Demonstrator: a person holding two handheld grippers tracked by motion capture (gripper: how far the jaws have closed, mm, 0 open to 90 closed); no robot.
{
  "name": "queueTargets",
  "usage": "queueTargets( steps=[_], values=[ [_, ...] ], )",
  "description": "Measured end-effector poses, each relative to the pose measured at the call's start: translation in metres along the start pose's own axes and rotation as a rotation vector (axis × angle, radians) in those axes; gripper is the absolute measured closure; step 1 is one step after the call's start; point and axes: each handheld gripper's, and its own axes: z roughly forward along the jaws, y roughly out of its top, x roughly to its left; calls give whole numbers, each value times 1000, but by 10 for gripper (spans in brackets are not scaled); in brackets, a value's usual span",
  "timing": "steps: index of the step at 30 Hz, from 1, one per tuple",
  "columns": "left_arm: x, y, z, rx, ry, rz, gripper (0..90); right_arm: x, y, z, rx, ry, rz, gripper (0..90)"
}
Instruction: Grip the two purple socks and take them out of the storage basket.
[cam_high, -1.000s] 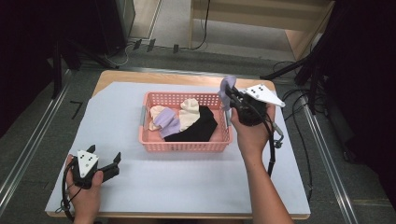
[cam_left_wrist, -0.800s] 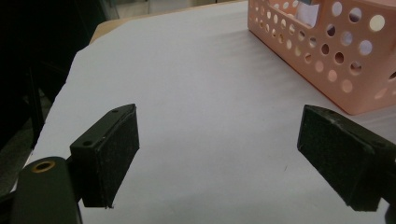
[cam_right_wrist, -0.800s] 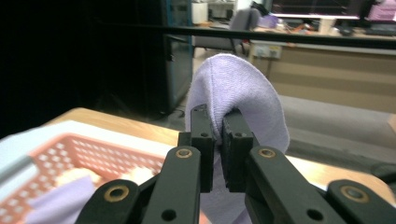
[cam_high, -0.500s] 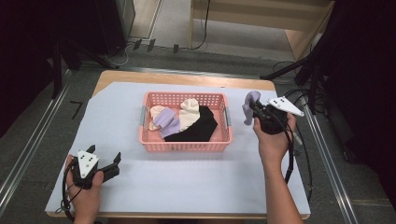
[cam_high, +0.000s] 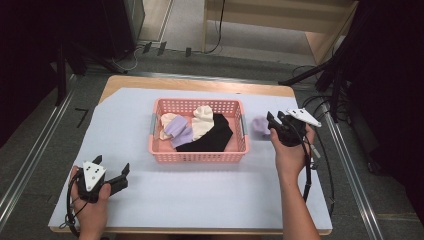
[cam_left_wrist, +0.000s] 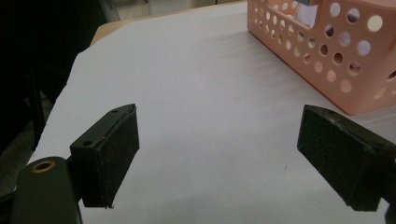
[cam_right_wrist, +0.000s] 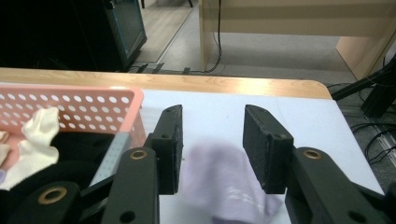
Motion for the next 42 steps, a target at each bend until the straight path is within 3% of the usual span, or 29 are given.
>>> queueTargets(
  steps=[3, 12, 22, 29, 36, 40, 42],
  values=[
    [0, 0, 0, 3, -3, -4, 137, 13, 1, 4, -6, 24, -12, 585],
    [0, 0, 0, 2, -3, -1, 137, 72, 6, 21, 25, 133, -76, 574],
    [0, 0, -1, -1, -5, -3, 137, 144, 0, 41, 100, 249, -141, 566],
    [1, 0, -1, 1, -6, -2, 137, 183, -7, 55, 179, 288, -167, 559],
    [0, 0, 0, -1, -5, 1, 137, 211, -14, 67, 277, 306, -131, 553],
    [0, 0, 0, -1, -5, -2, 137, 228, -17, 73, 341, 290, -140, 537],
    [0, 0, 0, -2, -6, -3, 137, 232, -17, 75, 351, 302, -115, 522]
  ],
)
